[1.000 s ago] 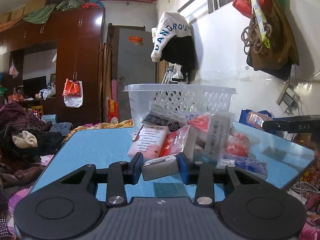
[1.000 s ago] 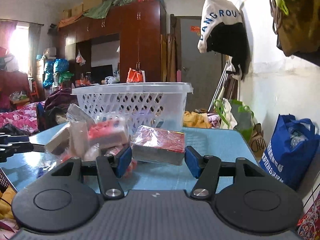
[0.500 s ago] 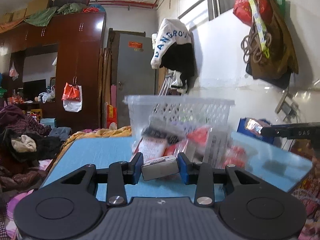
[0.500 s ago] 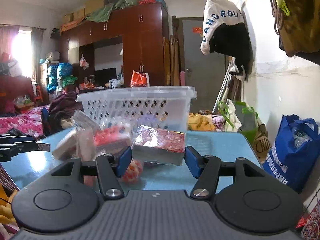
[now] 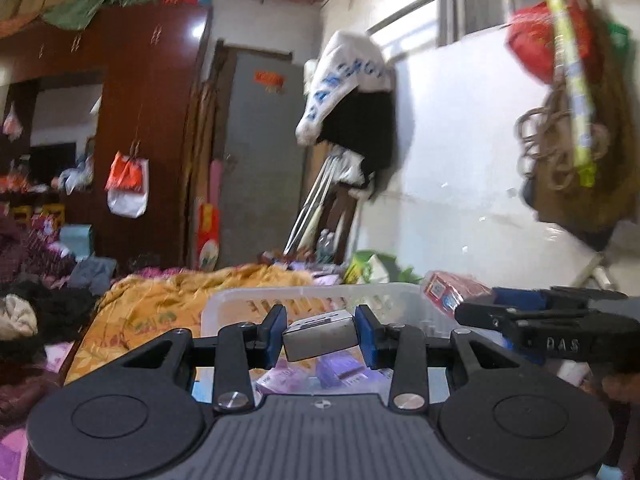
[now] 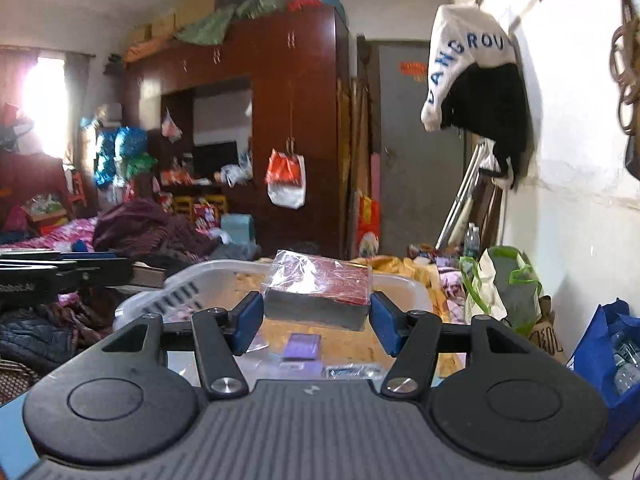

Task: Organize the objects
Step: 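Lower the KENT box into the white basket and open the left tool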

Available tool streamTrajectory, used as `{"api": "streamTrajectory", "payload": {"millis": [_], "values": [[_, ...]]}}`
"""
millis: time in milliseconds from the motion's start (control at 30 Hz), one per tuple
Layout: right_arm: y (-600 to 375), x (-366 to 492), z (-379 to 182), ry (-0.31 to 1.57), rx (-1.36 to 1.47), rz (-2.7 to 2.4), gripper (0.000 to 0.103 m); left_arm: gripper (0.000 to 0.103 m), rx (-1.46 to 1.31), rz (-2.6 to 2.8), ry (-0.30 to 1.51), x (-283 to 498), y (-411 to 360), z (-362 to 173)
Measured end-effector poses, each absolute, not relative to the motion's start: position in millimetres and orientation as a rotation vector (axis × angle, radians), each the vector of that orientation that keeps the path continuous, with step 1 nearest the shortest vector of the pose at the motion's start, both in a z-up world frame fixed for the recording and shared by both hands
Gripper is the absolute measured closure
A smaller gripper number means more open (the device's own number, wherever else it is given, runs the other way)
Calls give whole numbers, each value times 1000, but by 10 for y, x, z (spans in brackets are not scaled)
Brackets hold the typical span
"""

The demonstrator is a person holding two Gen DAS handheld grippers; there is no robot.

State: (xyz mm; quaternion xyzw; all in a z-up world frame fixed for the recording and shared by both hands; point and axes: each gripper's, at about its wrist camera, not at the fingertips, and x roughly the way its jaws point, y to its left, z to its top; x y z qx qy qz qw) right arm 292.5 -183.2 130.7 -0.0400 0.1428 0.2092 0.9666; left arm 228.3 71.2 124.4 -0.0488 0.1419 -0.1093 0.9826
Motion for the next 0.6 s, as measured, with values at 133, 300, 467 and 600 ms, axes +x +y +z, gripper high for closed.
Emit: {"api": "streamTrajectory", "payload": {"millis": [133,300,467,600], "values": [[-1808,3051,1184,319,-95,417,41,61,-96,-212,332,2488,659,1116],[-1866,2962,1136,299,-76,403,17,21,-43,-179,297,2517,639,1032],[-2160,2377,929,250,-22,418,0,21,-73,-221,235,1901,797,835],[-2296,1807,505,255,-6,429,0,21,-38,-209,228,1365,791,473]]}}
